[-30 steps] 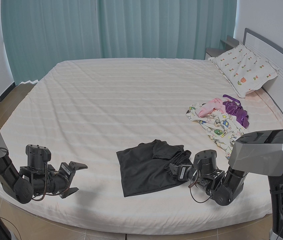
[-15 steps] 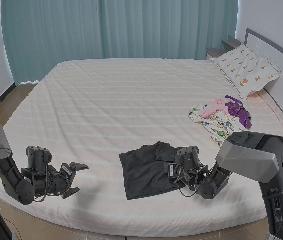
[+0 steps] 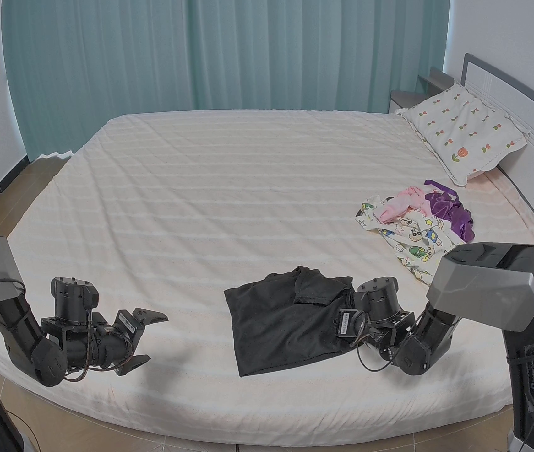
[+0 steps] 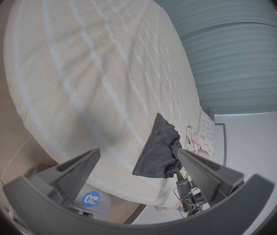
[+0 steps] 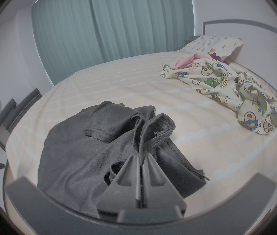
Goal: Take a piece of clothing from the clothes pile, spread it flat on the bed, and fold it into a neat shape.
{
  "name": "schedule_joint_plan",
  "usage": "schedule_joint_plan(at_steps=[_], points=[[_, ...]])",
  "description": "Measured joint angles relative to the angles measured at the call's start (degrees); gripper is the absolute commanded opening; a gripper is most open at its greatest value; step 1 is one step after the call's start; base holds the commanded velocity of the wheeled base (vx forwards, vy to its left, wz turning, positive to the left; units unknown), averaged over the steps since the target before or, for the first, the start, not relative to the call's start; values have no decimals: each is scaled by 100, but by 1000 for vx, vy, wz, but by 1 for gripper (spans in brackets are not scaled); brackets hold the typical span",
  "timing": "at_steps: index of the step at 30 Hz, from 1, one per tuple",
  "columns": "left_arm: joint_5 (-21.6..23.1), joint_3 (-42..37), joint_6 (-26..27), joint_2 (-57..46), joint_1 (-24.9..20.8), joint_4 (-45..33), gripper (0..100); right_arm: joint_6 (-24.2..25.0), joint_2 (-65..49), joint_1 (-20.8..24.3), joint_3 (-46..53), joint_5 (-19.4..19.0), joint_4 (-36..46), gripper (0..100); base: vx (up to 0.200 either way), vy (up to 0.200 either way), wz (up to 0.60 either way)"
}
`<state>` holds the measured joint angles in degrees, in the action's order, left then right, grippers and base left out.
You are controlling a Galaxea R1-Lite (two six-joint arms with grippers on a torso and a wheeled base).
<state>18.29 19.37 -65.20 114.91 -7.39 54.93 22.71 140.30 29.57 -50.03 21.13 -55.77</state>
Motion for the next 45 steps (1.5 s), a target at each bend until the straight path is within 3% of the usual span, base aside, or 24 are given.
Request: schedule_joint_plan(at_steps=[4, 10, 14, 15, 22, 30, 36, 45], points=[[-1, -5, 2, 6, 0, 0, 100, 126, -202, -224, 329, -528, -88, 0, 0, 0, 0], [-4, -5, 2, 17, 1, -2, 100, 172, -480, -689, 845, -1612, -124, 0, 0, 0, 0], [-12, -5, 2, 20, 0, -2, 100, 148, -549, -916, 957, -2083, -138, 0, 0, 0, 0], [-15, -5, 2, 20, 0, -2, 100, 118, -555, -976, 963, -2164, -143, 100, 0, 0, 0], [-33, 0, 0, 28, 0, -2, 100, -310, -444, -1428, 750, -2267, -140, 100, 0, 0, 0], [-44, 6, 9, 48, -7, 11, 100, -297, -562, -1641, 262, -2295, -102, 100, 0, 0, 0], [-44, 6, 9, 56, -7, 13, 100, 2, -736, -1130, 12, -2276, -39, 100, 0, 0, 0], [-50, 6, 9, 59, -11, 16, 100, 1232, -623, -146, -884, -2241, 1064, 100, 0, 0, 0]])
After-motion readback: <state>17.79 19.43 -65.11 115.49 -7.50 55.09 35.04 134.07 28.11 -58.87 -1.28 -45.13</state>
